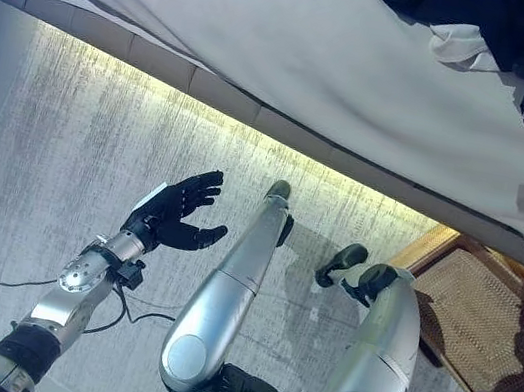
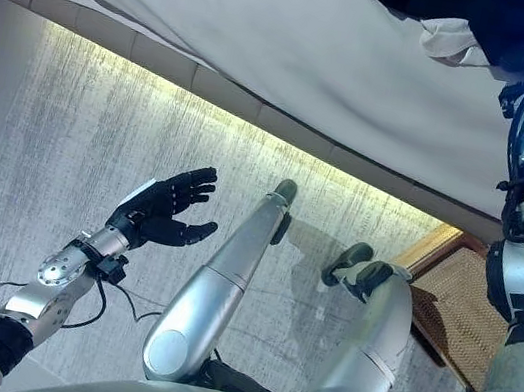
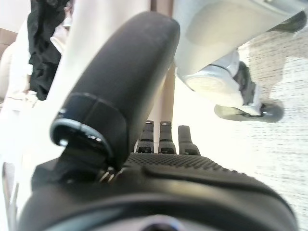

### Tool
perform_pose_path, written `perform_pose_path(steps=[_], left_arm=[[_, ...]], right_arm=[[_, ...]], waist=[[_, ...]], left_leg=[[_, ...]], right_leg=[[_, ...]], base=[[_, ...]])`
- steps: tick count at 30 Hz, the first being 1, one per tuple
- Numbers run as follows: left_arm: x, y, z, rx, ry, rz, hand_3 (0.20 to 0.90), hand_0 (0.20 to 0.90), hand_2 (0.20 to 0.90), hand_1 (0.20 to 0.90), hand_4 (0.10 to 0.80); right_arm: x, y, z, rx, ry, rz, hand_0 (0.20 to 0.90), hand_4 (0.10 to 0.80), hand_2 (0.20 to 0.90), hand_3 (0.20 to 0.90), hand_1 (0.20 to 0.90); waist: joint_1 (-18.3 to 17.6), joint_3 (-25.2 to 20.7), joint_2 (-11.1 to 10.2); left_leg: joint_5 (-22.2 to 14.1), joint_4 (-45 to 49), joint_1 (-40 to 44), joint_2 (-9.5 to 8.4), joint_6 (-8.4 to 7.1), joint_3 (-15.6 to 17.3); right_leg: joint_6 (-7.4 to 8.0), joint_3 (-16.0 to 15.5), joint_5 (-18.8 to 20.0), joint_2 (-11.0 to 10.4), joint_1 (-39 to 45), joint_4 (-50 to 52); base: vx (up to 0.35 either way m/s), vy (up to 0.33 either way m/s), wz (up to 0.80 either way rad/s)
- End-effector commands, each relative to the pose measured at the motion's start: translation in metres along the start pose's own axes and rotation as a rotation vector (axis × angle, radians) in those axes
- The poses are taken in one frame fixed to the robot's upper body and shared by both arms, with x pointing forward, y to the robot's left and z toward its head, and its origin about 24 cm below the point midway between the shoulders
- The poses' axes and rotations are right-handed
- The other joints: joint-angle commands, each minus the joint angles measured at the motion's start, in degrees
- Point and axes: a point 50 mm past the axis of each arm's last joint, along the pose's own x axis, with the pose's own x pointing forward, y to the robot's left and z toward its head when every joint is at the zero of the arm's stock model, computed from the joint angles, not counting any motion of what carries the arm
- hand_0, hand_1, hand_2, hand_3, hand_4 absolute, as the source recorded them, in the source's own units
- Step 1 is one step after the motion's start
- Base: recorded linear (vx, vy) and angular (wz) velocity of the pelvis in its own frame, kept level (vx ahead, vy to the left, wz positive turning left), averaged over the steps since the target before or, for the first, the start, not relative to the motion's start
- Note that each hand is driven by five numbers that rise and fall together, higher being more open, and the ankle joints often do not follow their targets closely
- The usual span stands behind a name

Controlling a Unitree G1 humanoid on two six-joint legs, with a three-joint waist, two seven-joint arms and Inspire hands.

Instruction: Pick up the clothes from the bed and place them into the basket

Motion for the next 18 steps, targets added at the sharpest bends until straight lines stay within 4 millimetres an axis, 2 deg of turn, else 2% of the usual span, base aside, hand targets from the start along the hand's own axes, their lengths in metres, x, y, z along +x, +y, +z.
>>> perform_pose_path(steps=[1,9,12,16,18], left_arm=[[-0.016,0.007,0.021,0.021,-0.136,0.015,0.900,0.900,0.900,0.900,0.800],[-0.017,0.011,0.016,0.016,-0.113,0.016,0.900,0.900,0.900,0.900,0.800],[-0.015,0.009,0.010,0.030,-0.073,0.007,0.900,0.900,0.900,0.900,0.800],[-0.015,0.011,0.003,0.048,-0.029,0.021,0.900,0.900,0.900,0.900,0.800],[-0.015,0.012,-0.003,0.064,0.017,0.046,0.900,0.900,0.900,0.900,0.800]], right_arm=[[0.004,-0.038,0.006,-0.034,-0.076,-0.116,0.300,0.100,0.300,0.200,0.300],[0.006,-0.049,-0.013,-0.046,-0.025,-0.106,0.300,0.100,0.300,0.200,0.300],[0.005,-0.052,-0.024,-0.058,-0.005,-0.092,0.300,0.100,0.300,0.200,0.300],[0.006,-0.055,-0.025,-0.063,-0.009,-0.075,0.300,0.100,0.300,0.200,0.300],[0.005,-0.057,-0.025,-0.061,-0.016,-0.058,0.300,0.100,0.300,0.200,0.300]], waist=[[1.11,-2.69,0.48],[1.20,-3.90,-1.03],[0.99,-6.60,-2.10],[0.36,-9.05,-2.99],[-0.40,-10.85,-3.67]], left_leg=[[-6.21,-1.01,8.31,0.93,3.15,7.97],[-4.31,-10.12,19.05,1.88,1.83,7.95],[-2.49,-15.60,24.02,2.83,1.00,7.54],[-1.47,-20.66,28.62,3.54,0.56,7.52],[0.92,-24.32,31.17,4.09,0.57,8.18]], right_leg=[[-0.41,-1.54,1.95,4.79,7.88,-3.67],[0.08,-2.03,3.30,5.24,19.64,-12.43],[0.26,-2.55,4.79,5.93,25.37,-18.97],[0.85,-2.50,6.44,6.66,29.94,-25.41],[0.77,-3.12,9.18,7.01,32.76,-30.74]], base=[[0.027,0.040,0.00],[0.023,0.038,0.00],[0.031,0.038,-0.11],[0.011,0.053,-0.18],[-0.070,0.092,-0.25]])
